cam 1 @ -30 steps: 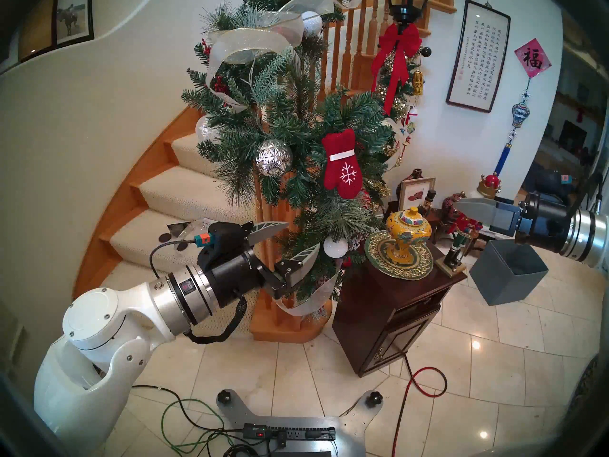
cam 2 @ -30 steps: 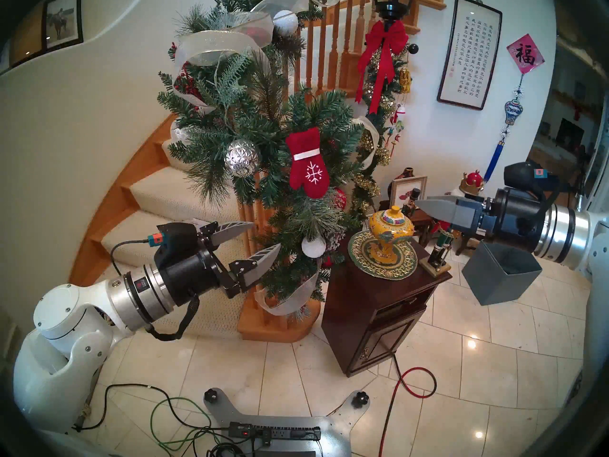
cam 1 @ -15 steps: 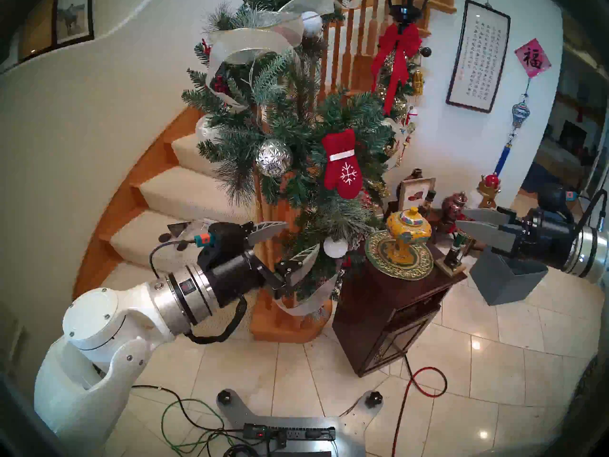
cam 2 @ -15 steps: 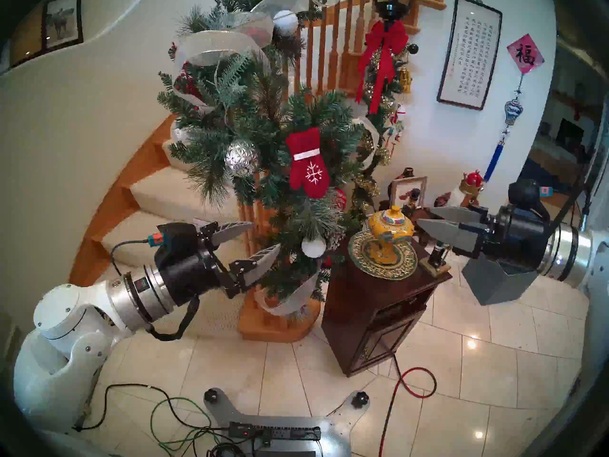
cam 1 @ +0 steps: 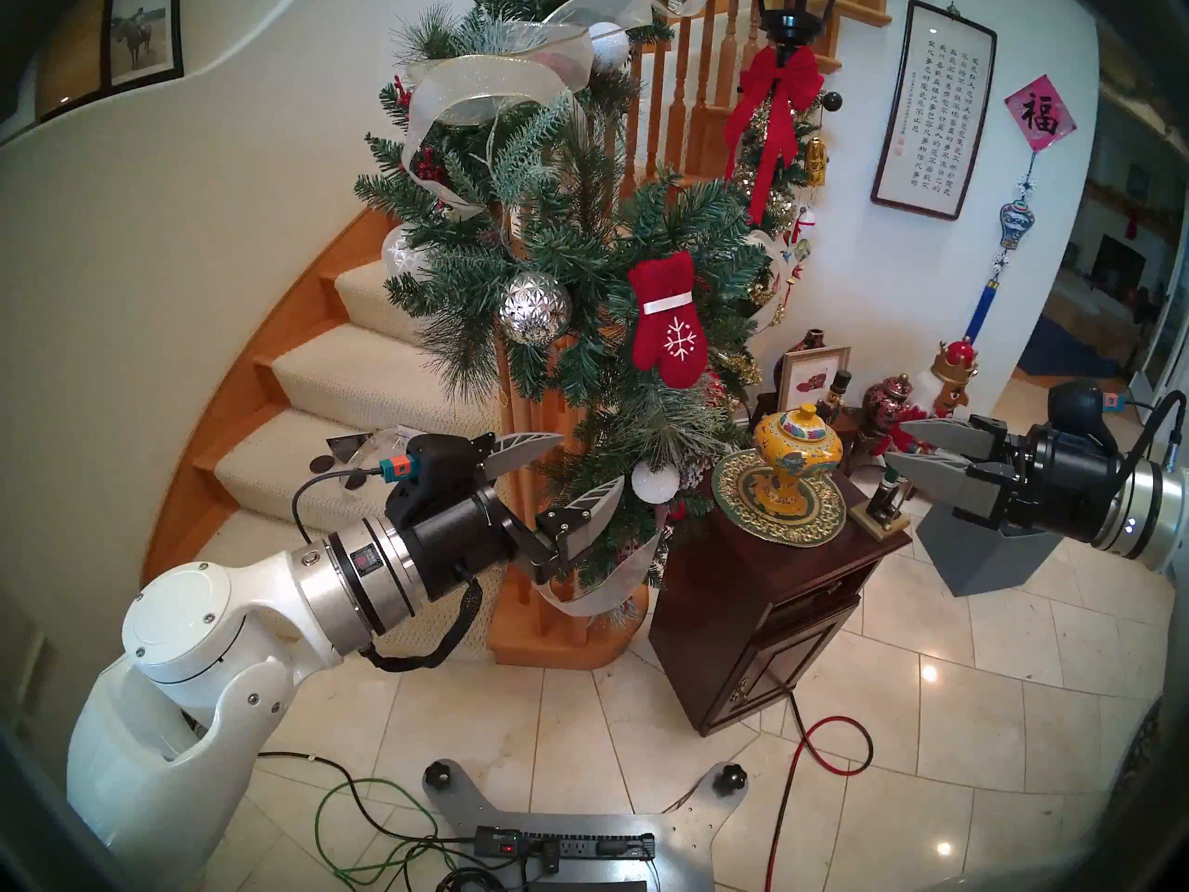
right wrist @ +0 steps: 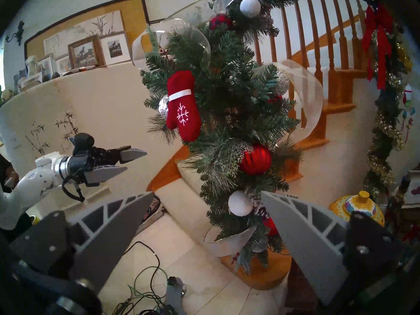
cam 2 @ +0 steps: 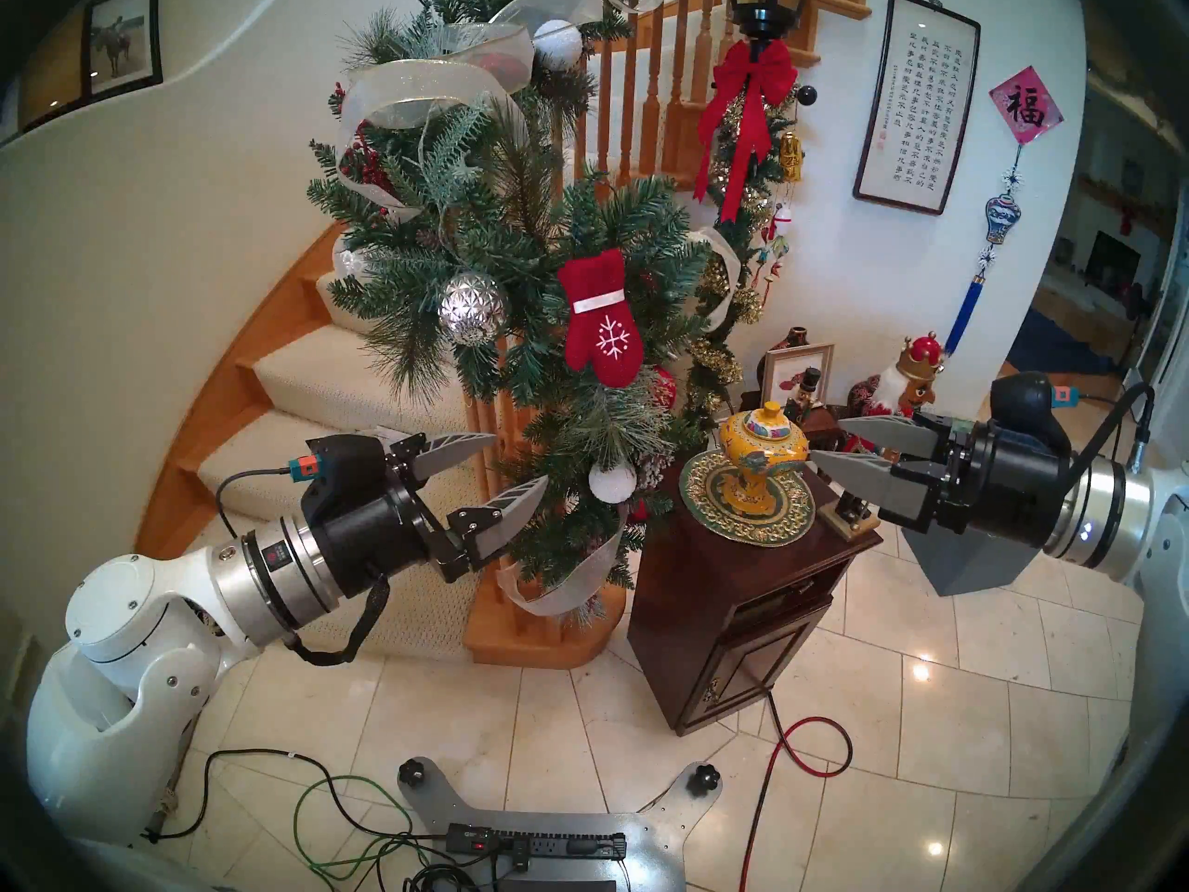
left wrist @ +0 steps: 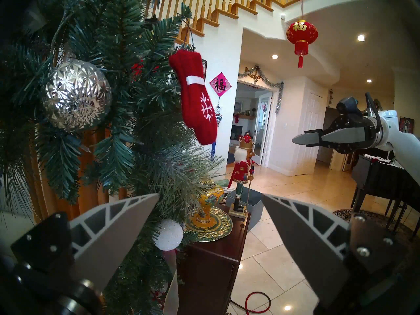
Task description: Hang the ornament onto the Christmas-tree-style decoration
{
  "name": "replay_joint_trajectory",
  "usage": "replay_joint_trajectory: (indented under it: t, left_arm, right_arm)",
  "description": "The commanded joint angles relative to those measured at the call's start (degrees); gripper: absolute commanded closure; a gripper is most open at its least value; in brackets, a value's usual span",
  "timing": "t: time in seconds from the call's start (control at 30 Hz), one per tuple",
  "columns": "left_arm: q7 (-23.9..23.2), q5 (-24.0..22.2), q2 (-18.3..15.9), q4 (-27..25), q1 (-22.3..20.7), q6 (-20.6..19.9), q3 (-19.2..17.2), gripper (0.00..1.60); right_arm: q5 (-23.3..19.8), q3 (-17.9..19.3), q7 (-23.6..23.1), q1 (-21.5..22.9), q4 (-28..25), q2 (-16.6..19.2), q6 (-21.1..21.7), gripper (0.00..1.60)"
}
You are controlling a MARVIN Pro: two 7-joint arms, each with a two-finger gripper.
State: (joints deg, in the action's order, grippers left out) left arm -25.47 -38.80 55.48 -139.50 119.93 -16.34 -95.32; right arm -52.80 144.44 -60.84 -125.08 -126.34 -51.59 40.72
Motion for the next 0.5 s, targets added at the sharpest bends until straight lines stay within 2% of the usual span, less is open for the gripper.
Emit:
replay_joint_trajectory:
  t: [0.0,0.23,0.47]
  left_arm:
    - [0.07,0.05,-0.02,-0.5,-0.17,-0.08,0.03,0.0]
    - [0.02,0.1,0.04,-0.5,-0.18,-0.11,0.02,0.0]
    - [-0.03,0.15,0.11,-0.5,-0.19,-0.15,0.01,0.0]
  right_arm:
    - [3.01,-1.74,0.84,-0.14,-0.29,-1.12,-4.37,0.0]
    - [5.34,-4.65,1.47,0.14,-0.54,-3.74,-9.88,0.0]
    - [6.45,-6.3,1.38,0.3,-0.41,-4.92,-13.47,0.0]
